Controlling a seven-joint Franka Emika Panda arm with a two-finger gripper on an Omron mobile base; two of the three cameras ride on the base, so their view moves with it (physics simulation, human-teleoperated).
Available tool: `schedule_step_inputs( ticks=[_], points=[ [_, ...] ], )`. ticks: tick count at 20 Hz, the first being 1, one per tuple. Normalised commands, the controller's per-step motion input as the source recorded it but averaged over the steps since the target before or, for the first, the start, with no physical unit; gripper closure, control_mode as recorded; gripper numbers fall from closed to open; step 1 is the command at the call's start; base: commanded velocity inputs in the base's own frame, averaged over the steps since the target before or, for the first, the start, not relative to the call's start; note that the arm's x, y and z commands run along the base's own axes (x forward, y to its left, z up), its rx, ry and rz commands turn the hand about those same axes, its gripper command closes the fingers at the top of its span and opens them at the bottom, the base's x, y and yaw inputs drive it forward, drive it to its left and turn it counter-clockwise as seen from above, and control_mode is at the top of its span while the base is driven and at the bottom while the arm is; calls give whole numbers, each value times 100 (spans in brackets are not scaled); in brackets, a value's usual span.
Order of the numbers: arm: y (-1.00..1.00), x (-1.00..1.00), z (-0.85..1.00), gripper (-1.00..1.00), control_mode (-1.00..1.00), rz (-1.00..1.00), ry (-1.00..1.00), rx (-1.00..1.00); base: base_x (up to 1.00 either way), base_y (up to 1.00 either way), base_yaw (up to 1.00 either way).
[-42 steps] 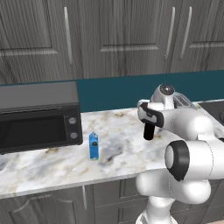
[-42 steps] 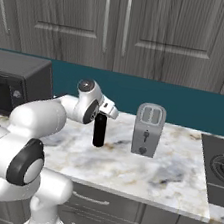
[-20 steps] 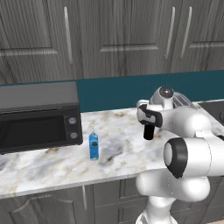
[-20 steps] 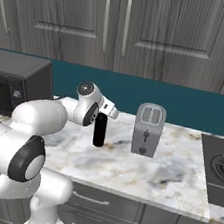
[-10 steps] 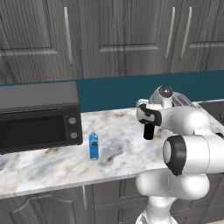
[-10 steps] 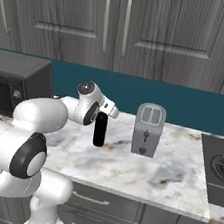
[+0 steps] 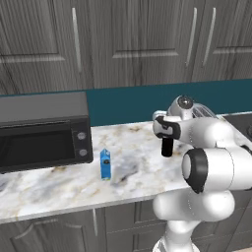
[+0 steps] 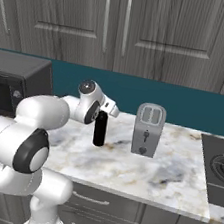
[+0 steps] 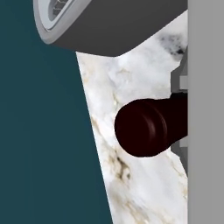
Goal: Move the drinks to the dining counter.
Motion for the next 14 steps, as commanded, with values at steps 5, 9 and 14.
schedule_step_inputs(
  ticks=[5, 9, 14],
  points=[
    [0, 3, -3, 100, -100, 0, 2, 0, 0, 0, 0],
    [0, -22, 0, 100, -100, 0, -4, 0, 0, 0, 0],
    [0, -15, 7, 100, -100, 7, -11, 0, 0, 0, 0]
  ],
)
